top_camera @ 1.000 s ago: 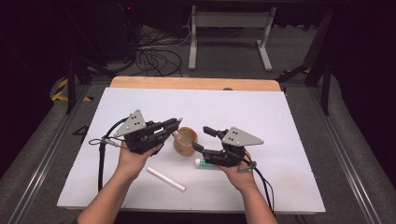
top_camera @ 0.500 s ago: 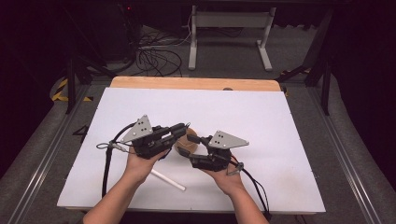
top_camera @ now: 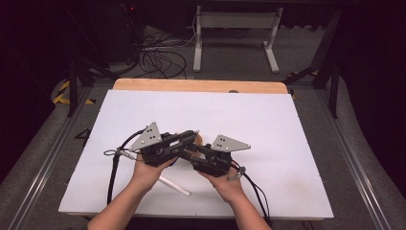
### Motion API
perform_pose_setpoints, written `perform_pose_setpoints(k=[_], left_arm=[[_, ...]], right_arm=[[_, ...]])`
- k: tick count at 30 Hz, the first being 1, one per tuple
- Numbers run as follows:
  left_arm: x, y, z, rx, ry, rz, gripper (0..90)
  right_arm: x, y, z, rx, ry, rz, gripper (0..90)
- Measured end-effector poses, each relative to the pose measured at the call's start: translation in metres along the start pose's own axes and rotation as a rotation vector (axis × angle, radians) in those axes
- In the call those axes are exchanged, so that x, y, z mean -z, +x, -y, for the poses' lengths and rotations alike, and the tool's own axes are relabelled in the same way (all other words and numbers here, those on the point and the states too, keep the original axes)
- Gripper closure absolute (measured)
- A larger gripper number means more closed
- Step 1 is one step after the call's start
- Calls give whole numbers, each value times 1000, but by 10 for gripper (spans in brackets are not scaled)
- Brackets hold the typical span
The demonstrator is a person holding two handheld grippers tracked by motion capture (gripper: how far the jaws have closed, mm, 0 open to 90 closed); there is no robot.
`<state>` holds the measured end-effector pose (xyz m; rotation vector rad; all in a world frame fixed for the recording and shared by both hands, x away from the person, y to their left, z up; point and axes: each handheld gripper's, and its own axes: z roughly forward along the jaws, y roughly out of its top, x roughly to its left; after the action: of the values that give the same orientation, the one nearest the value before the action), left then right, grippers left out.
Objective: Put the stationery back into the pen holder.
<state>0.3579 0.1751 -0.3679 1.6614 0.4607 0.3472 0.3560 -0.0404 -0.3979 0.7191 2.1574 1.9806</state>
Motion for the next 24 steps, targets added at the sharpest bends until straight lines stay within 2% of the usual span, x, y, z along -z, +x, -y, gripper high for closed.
perform_pose_setpoints(k=[3, 6, 8, 11, 18, 24], left_arm=[[1, 0, 0, 0, -4, 3, 798], [2, 0, -1, 1, -10, 9, 797], [3, 1, -1, 8, -15, 15, 791], [3, 1, -2, 8, -12, 20, 785], [6, 0, -1, -17, 17, -1, 720], [19, 4, 0, -22, 41, -42, 644]], right_arm=[[1, -4, 1, -37, -11, -12, 695], [2, -5, 2, -50, -14, -15, 720], [4, -8, 2, -71, -21, -4, 772], [5, -11, 3, -81, -19, 10, 792], [4, -9, 4, -56, -7, 27, 797], [9, -9, 0, -19, -15, 75, 798]])
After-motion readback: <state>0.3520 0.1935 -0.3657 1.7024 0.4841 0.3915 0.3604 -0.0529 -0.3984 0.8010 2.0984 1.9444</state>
